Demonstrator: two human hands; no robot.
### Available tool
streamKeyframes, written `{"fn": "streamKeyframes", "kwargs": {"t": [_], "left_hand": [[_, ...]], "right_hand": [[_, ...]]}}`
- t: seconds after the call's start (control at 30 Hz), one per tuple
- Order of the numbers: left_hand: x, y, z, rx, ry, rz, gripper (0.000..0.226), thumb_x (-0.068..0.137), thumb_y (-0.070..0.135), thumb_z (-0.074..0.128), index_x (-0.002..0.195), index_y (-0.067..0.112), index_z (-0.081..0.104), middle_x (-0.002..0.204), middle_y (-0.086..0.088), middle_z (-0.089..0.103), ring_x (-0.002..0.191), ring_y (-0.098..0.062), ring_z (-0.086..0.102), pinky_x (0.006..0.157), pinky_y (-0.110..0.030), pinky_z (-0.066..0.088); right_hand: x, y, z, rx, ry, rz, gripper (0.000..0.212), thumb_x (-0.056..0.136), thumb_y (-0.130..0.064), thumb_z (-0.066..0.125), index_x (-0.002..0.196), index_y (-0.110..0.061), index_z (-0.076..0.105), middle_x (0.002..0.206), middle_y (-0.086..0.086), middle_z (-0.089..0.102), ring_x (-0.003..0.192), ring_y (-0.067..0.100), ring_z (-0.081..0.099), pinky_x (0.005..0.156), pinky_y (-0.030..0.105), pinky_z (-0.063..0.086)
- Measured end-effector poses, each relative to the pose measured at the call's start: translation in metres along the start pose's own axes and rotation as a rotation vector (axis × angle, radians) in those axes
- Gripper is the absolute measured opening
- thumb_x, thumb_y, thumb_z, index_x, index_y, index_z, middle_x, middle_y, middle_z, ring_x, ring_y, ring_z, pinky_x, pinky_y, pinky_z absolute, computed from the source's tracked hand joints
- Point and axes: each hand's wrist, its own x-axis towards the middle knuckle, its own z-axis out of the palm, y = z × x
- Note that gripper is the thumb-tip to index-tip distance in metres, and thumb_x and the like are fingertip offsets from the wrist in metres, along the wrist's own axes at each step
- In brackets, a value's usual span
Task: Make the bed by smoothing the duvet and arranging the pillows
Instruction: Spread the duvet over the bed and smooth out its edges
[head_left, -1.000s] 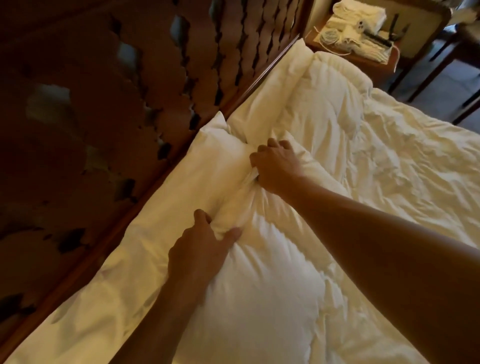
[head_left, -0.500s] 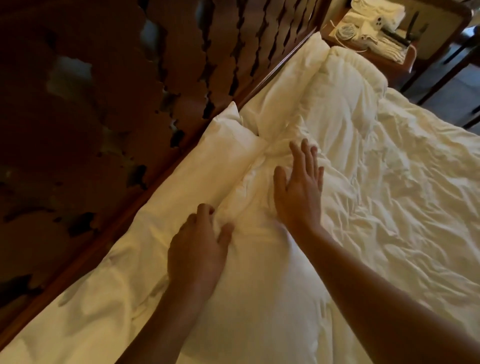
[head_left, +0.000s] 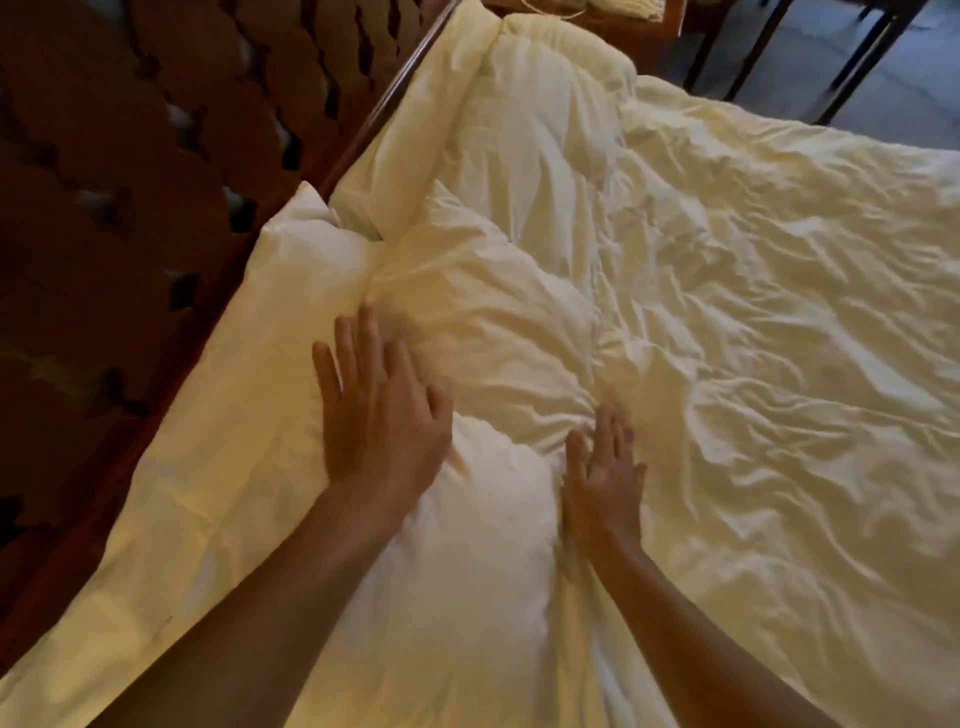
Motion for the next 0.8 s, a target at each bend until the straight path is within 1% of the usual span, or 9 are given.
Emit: {"fn": "streamKeyframes", "kwargs": {"t": [0.1,0.2,0.3,0.4,0.47,0.53,0.57,0.7,0.8], "left_hand": [[0.032,0.041,0.003,-0.063,0.045,0.306,0.066,0.091,0.040,0.025,0.154,0.017,0.022,0.165,-0.012,0.006,0.152,-0.030,0.003,0.123,-0.048,0.003],[0.069,0.068,0.022,0.096,-0.044,0.496,0.061,0.098,0.039,0.025,0.157,0.026,0.018,0.166,-0.005,-0.001,0.153,-0.025,-0.004,0.123,-0.045,-0.003],[0.099,0.059,0.040,0.266,-0.060,0.507,0.061,0.099,0.046,0.023,0.157,0.028,0.018,0.166,-0.004,0.004,0.152,-0.024,-0.002,0.121,-0.045,-0.006],[0.109,0.034,0.047,0.292,0.025,0.489,0.067,0.094,0.054,0.019,0.156,0.028,0.024,0.165,-0.005,0.014,0.152,-0.026,0.007,0.121,-0.047,-0.003],[0.108,0.023,0.047,0.254,0.060,0.320,0.066,0.096,0.054,0.020,0.156,0.027,0.021,0.166,-0.005,0.010,0.152,-0.027,0.003,0.121,-0.049,-0.004],[0.098,0.024,0.040,0.190,0.067,0.119,0.065,0.097,0.051,0.021,0.157,0.024,0.018,0.166,-0.007,0.007,0.152,-0.028,0.001,0.121,-0.051,-0.005],[0.085,0.028,0.036,0.151,0.075,0.082,0.065,0.098,0.048,0.022,0.157,0.021,0.018,0.166,-0.009,0.008,0.152,-0.029,0.001,0.122,-0.052,-0.003],[-0.029,0.055,0.031,0.017,-0.009,0.336,0.067,0.094,0.039,0.024,0.157,0.019,0.021,0.165,-0.012,0.010,0.153,-0.028,0.006,0.122,-0.051,0.006],[-0.118,0.042,0.036,0.112,-0.173,0.433,0.063,0.095,0.037,0.028,0.157,0.022,0.024,0.165,-0.009,0.009,0.153,-0.027,0.004,0.121,-0.052,0.012]], "right_hand": [[0.014,-0.041,-0.004,0.228,0.064,-0.179,0.067,0.098,-0.056,0.016,0.159,-0.029,0.012,0.165,-0.013,0.004,0.151,0.001,-0.006,0.123,0.033,-0.005],[0.051,-0.058,-0.006,0.224,0.047,-0.252,0.062,0.101,-0.047,0.021,0.159,-0.028,0.013,0.167,-0.009,0.003,0.151,0.004,-0.007,0.124,0.035,-0.004],[0.079,-0.032,-0.001,0.031,-0.025,-0.242,0.059,0.105,-0.047,0.022,0.159,-0.030,0.008,0.167,-0.006,0.000,0.152,0.010,-0.007,0.123,0.040,-0.006],[0.077,0.025,0.002,-0.158,-0.074,-0.074,0.062,0.102,-0.053,0.016,0.159,-0.031,0.004,0.167,-0.005,-0.001,0.153,0.014,-0.006,0.123,0.043,-0.007],[0.063,0.053,0.000,-0.267,-0.061,0.015,0.064,0.102,-0.052,0.016,0.159,-0.028,0.002,0.167,-0.004,-0.003,0.153,0.017,-0.007,0.123,0.045,-0.006],[0.040,0.058,-0.004,-0.191,-0.032,0.086,0.063,0.103,-0.051,0.018,0.160,-0.026,0.003,0.167,-0.003,-0.005,0.153,0.016,-0.009,0.123,0.046,-0.007],[0.026,0.053,-0.005,-0.096,-0.007,0.090,0.063,0.103,-0.051,0.019,0.160,-0.026,0.005,0.167,-0.004,-0.004,0.153,0.014,-0.010,0.122,0.045,-0.008],[-0.060,0.012,0.006,0.248,0.029,-0.094,0.066,0.096,-0.055,0.014,0.158,-0.031,0.012,0.164,-0.014,-0.002,0.151,0.002,-0.010,0.121,0.032,-0.010],[-0.131,0.011,0.031,0.174,-0.066,-0.209,0.058,0.103,-0.046,0.019,0.157,-0.026,0.017,0.166,-0.006,0.010,0.153,0.010,0.002,0.124,0.037,0.004]]}}
